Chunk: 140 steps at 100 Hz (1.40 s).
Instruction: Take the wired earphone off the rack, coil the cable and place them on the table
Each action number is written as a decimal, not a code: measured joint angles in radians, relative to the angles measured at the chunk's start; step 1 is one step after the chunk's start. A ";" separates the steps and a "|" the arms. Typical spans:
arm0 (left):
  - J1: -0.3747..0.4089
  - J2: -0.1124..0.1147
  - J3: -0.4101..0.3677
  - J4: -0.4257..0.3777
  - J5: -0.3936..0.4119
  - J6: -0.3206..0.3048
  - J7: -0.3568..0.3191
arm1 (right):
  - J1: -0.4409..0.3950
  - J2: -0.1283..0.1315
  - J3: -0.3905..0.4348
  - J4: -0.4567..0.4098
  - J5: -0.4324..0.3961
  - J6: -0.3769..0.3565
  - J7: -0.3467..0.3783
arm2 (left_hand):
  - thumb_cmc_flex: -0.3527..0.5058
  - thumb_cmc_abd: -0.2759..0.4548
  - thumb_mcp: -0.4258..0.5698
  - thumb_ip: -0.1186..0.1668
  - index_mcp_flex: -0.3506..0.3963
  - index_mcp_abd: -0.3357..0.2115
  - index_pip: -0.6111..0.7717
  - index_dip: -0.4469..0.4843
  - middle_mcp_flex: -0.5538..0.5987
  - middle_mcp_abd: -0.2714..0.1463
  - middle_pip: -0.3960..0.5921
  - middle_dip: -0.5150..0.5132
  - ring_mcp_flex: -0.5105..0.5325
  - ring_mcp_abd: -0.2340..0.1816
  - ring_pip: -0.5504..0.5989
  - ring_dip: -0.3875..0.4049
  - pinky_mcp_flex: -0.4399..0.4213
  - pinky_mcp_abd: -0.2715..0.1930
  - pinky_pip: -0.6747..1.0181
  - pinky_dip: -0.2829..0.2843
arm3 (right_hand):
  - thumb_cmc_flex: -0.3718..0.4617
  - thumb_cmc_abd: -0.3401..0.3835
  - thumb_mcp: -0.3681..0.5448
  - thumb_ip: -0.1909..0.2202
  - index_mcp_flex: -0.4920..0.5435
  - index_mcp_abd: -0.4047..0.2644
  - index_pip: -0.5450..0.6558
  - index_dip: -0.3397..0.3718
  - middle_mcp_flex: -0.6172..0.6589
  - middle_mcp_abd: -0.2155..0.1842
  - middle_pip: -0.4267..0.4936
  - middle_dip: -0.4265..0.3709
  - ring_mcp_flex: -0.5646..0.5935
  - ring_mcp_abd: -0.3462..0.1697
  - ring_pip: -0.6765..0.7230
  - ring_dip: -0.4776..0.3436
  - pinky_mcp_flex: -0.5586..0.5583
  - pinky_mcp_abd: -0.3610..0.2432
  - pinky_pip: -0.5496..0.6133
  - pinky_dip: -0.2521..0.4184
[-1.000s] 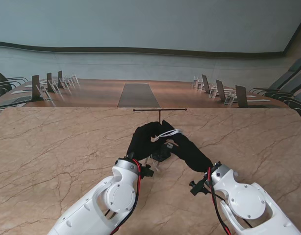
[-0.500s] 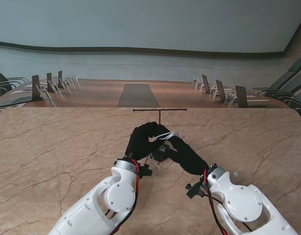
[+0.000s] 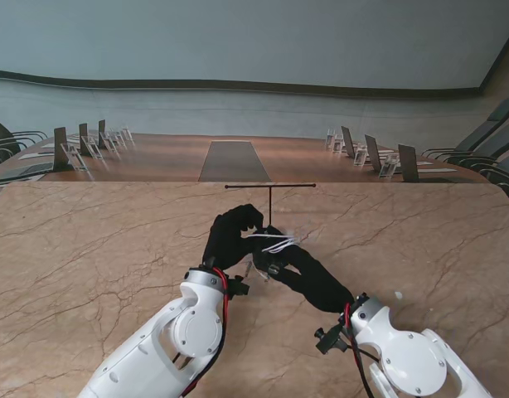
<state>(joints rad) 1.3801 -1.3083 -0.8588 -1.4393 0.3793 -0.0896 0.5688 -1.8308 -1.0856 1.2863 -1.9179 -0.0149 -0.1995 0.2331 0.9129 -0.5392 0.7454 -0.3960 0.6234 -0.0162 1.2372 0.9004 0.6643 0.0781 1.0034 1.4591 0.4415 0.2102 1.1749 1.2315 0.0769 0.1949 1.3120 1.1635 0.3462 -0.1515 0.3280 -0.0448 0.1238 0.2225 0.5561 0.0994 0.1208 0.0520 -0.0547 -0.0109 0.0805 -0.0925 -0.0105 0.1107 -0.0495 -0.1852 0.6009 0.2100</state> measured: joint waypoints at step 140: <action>0.044 0.117 -0.058 -0.083 -0.006 -0.183 -0.380 | 0.061 -0.006 0.009 0.085 -0.002 0.004 -0.001 | -0.351 0.051 -0.087 0.336 -0.108 0.185 -0.750 -0.425 -0.222 0.013 -0.217 -0.241 -0.142 -0.021 -0.265 -0.047 -0.096 -0.004 -0.178 -0.165 | -0.023 0.001 0.012 0.000 -0.017 -0.020 -0.063 -0.054 -0.002 0.000 0.000 0.001 -0.004 0.000 -0.017 -0.026 0.000 0.000 -0.107 0.044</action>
<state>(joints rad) 1.4238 -1.1910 -0.9171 -1.5225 0.3736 -0.2722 0.1892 -1.7695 -1.0913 1.2951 -1.8333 -0.0170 -0.1957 0.2321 0.5620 -0.4887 0.6580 -0.0599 0.5150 0.1685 0.4870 0.4754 0.4428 0.0913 0.7860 1.2176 0.2995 0.1893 0.9103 1.1843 -0.0196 0.1908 1.1341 0.9981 0.3229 -0.1502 0.3395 -0.0448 0.1073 0.2027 0.4936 0.0451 0.1189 0.0516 -0.0543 -0.0099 0.0768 -0.0921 -0.0273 0.0852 -0.0493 -0.1852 0.4935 0.2544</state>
